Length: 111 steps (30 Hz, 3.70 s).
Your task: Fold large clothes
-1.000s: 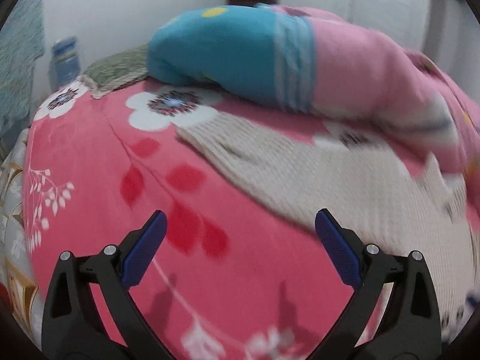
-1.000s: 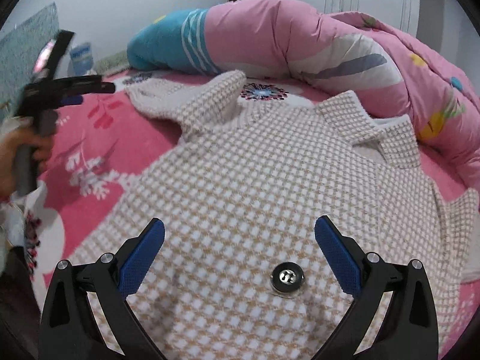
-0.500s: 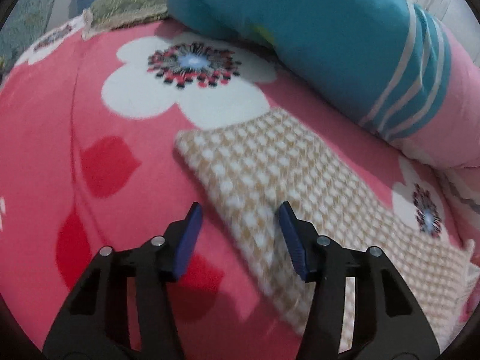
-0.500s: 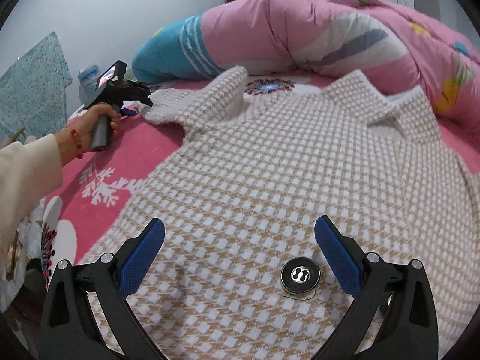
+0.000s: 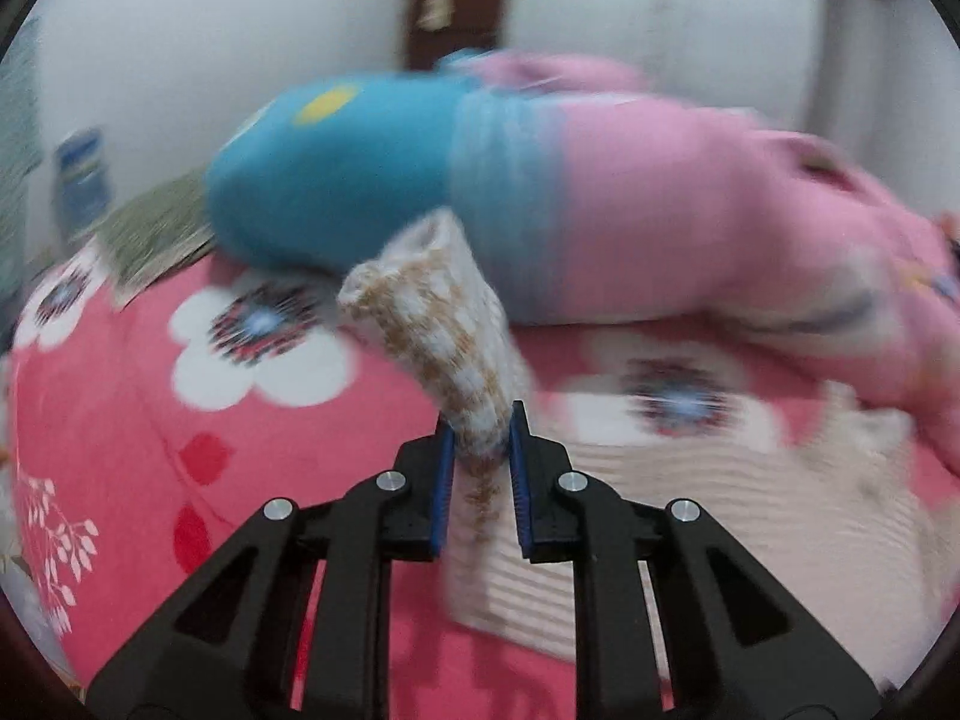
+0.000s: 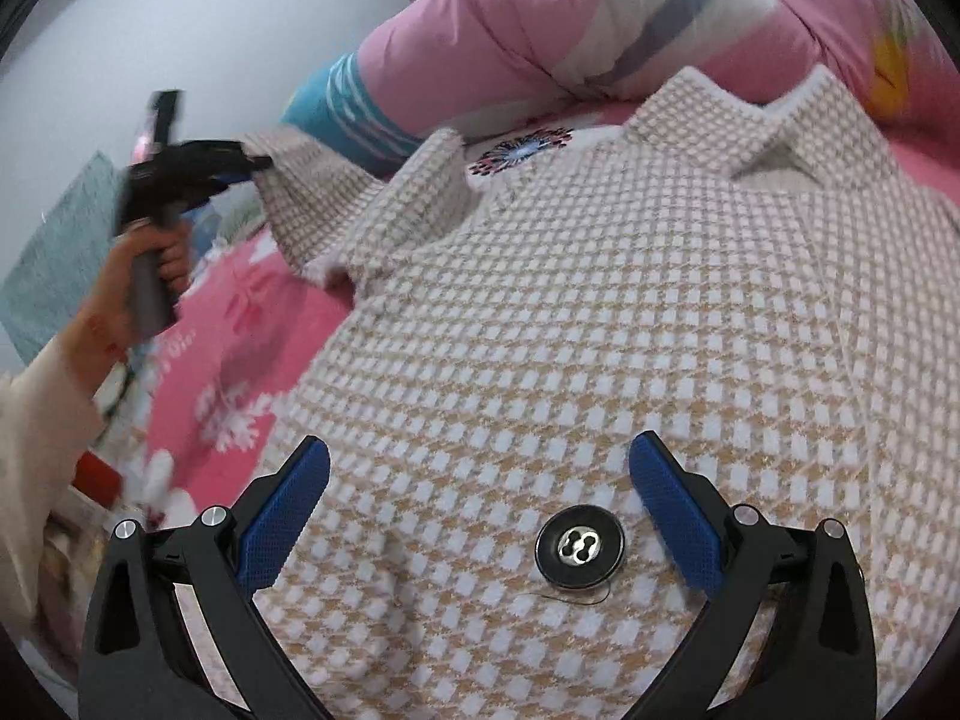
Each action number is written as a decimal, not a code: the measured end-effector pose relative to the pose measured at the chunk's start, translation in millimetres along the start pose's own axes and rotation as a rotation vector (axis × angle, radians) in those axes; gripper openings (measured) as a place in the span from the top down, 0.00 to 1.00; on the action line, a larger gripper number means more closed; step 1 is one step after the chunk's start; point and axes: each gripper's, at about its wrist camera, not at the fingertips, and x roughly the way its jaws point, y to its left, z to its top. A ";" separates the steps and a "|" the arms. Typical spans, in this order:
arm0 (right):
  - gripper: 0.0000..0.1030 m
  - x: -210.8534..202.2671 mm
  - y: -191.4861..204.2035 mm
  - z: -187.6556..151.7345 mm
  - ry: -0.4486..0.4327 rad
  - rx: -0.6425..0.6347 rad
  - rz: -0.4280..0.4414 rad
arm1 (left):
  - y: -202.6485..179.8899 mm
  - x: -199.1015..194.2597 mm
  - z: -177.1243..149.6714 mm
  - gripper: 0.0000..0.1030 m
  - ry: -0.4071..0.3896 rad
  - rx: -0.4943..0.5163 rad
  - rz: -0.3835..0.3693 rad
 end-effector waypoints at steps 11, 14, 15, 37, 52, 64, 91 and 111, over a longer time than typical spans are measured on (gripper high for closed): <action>0.05 -163.2 -14.6 -12.3 -0.166 -0.003 -0.170 | -207.0 -113.5 -89.0 0.80 0.103 0.137 -0.527; 0.05 -194.7 -36.3 -40.3 -0.124 0.017 -0.253 | -231.1 -93.6 -143.3 0.54 0.197 0.135 -0.553; 0.05 -198.6 -44.3 -48.2 -0.101 0.036 -0.265 | -235.8 -84.4 -160.9 0.43 0.233 0.133 -0.547; 0.26 -50.8 -92.5 28.8 0.191 0.432 0.143 | -111.3 -82.4 -215.2 0.13 0.196 0.193 -0.032; 0.92 -30.3 -53.7 68.9 0.163 0.160 -0.151 | -79.7 -49.4 -227.5 0.13 0.257 0.039 -0.085; 0.92 -110.0 -106.3 102.4 -0.038 0.181 -0.374 | -87.5 -44.3 -224.1 0.13 0.262 0.048 -0.072; 0.46 -212.1 -175.0 -101.4 0.186 0.451 -0.166 | -33.6 -151.8 -269.8 0.26 0.298 -0.018 -0.313; 0.56 -183.2 -167.4 -177.8 0.175 0.614 0.224 | -10.3 -169.1 -331.4 0.72 0.404 -0.379 -0.509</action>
